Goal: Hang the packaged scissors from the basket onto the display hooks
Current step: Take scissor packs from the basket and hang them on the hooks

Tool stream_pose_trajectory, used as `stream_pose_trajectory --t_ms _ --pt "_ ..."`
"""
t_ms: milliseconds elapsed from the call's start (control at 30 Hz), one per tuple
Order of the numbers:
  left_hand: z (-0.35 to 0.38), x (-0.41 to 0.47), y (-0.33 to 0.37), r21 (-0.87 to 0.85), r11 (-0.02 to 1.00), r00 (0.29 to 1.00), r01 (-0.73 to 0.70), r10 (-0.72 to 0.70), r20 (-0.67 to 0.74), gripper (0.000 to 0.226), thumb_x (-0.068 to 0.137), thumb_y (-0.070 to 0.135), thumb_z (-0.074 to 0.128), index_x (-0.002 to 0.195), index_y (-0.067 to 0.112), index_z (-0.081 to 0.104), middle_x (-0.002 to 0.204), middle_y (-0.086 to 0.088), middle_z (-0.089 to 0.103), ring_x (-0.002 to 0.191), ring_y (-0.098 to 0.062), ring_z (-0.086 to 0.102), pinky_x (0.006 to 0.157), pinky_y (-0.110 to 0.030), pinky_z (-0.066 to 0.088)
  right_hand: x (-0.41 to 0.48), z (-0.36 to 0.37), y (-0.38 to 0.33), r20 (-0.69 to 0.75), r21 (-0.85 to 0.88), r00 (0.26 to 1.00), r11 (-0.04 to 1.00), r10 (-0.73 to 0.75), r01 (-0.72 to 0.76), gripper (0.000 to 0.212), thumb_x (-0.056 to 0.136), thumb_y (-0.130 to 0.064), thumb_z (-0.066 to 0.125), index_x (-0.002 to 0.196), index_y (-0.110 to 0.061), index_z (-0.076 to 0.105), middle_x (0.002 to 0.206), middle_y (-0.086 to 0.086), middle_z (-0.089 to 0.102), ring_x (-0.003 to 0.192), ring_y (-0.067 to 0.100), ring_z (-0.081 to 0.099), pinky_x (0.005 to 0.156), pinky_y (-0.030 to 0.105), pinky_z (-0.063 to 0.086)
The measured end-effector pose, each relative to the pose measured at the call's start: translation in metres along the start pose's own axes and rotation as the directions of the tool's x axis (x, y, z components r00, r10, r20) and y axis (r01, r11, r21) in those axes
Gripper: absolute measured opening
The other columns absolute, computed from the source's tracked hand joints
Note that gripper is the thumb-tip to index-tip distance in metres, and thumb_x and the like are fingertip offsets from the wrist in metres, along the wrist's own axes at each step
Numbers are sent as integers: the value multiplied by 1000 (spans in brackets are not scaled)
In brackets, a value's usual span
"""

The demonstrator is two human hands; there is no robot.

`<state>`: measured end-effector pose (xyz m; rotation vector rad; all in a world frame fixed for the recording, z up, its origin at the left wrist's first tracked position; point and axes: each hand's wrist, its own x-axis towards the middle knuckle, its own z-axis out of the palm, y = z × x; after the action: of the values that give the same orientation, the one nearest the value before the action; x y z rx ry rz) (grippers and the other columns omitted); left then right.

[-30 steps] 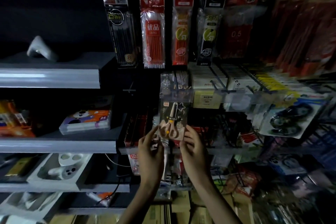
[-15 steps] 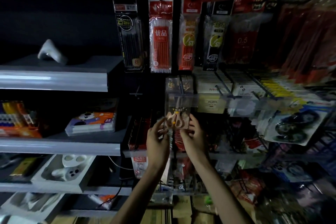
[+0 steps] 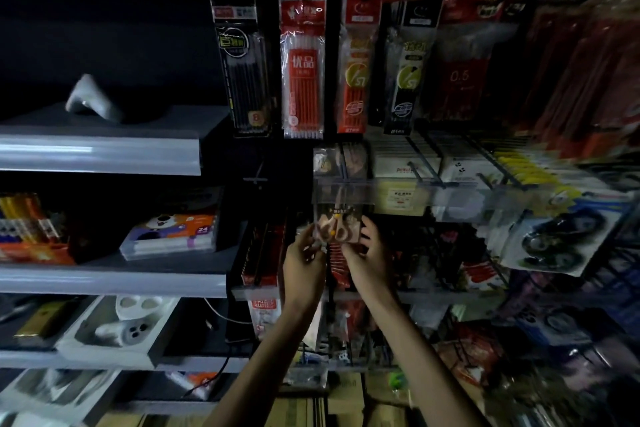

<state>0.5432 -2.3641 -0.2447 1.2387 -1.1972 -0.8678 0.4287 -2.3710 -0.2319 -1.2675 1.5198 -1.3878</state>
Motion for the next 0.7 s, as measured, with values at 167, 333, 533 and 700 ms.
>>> stream_pose_trajectory --t_ms 167,333,533,700 --pt "1 -4 -1 8 1000 1000 12 -12 -2 57 101 1 57 119 56 57 108 35 71 108 11 66 90 -24 57 -4 0 1 57 -14 998 1000 -21 21 69 96 -7 66 155 -28 37 144 -5 55 132 9 52 113 34 43" --pt "-1 -7 -8 -41 999 1000 13 -14 -24 54 101 3 59 123 52 59 118 30 68 113 8 64 96 -29 56 -8 -4 0 65 -11 998 1000 -4 4 65 97 -8 65 154 -25 39 137 -10 55 118 -3 52 98 14 42" --pt "-4 -7 -13 -37 999 1000 22 -22 -14 53 100 3 58 138 40 60 131 18 68 122 -1 63 105 -42 56 -7 -7 -4 105 -57 994 998 23 -17 65 97 -1 59 154 -24 39 136 -10 55 131 5 47 107 26 41" --pt "-7 -16 -1 58 997 999 -46 45 10 38 105 24 62 127 54 55 114 38 65 116 10 60 101 -35 55 -14 -19 -11 123 -84 992 996 28 -17 69 98 -13 65 158 -21 31 157 2 42 141 11 40 108 25 36"
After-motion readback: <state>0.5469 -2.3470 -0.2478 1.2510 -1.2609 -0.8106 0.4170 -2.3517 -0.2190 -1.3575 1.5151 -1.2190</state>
